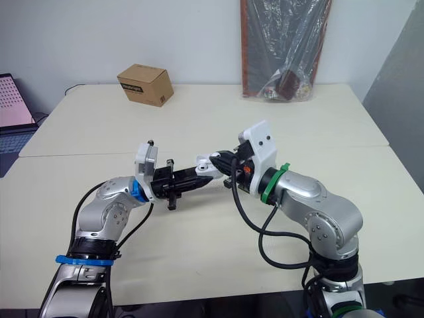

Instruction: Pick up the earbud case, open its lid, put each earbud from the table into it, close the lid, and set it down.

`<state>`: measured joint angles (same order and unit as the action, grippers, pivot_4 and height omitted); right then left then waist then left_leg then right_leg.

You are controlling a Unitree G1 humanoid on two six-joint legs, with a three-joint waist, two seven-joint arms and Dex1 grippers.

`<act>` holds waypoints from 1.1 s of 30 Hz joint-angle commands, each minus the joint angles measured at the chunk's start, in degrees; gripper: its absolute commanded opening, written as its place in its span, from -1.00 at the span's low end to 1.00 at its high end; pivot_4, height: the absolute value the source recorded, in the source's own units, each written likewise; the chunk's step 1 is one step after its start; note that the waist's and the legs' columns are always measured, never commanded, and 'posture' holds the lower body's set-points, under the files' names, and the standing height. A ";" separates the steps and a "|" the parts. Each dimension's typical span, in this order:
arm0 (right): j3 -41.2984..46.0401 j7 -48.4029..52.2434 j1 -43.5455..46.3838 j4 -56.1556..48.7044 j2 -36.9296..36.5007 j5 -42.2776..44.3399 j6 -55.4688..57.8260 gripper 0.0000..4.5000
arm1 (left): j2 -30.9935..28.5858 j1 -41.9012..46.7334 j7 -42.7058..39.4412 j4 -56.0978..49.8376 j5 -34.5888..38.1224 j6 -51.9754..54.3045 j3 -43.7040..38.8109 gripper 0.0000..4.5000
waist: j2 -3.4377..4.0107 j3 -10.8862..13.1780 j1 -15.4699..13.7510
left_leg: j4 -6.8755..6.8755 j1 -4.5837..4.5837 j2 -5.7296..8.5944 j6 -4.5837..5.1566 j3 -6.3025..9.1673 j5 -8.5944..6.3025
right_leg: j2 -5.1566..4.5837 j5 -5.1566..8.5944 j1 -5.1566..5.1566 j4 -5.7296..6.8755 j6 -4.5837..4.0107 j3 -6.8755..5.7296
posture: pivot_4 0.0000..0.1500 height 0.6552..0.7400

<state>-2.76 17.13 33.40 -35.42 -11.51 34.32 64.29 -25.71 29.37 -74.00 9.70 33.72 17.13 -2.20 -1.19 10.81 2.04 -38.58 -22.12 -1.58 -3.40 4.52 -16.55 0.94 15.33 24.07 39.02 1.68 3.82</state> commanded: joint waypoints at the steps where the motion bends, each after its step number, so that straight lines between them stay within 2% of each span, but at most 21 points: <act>1: -1.62 -0.47 1.07 -0.69 -1.38 -1.70 -2.17 -0.84 | 0.18 1.44 0.80 -1.96 1.83 0.34 -1.89 -0.67 | 0.00 0.00 0.00 | 0.00 0.00 0.00 0.00 0.00 0.00 | 0.00 0.00 0.00 0.00 0.00 0.00 | 1.00 1.00; 15: -9.61 0.47 0.46 -0.50 -7.37 -12.53 -13.90 -0.84 | 1.13 2.24 2.80 -3.33 3.24 1.40 -2.59 -0.67 | 0.00 0.00 -0.03 | 0.00 0.00 0.01 0.00 -0.01 0.00 | 0.00 0.00 0.00 -0.01 0.00 0.01 | 1.00 1.00; 24: -9.69 1.89 -0.01 -0.21 -6.72 -12.51 -14.60 -0.84 | 1.40 2.08 3.78 -4.45 3.56 1.47 -2.40 -0.67 | 0.00 0.00 -0.08 | 0.00 0.00 0.00 0.00 0.00 0.00 | 0.00 0.00 0.00 -0.01 0.00 0.01 | 1.00 1.00; 33: -9.43 4.46 0.03 -0.17 -6.83 -10.15 -10.65 -0.84 | 1.58 2.22 4.18 -5.37 3.74 1.72 -2.40 -0.67 | 0.00 0.00 -0.11 | 0.00 0.00 0.00 0.00 0.00 0.00 | 0.00 0.00 0.00 -0.01 0.00 0.00 | 1.00 1.00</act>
<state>-11.83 20.05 33.37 -35.08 -18.00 22.32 51.89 -24.46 30.25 -69.56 7.58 35.48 19.67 -2.97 -1.19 10.81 1.93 -38.58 -22.12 -1.58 -3.40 4.52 -16.55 0.94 15.33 24.07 39.01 1.68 3.82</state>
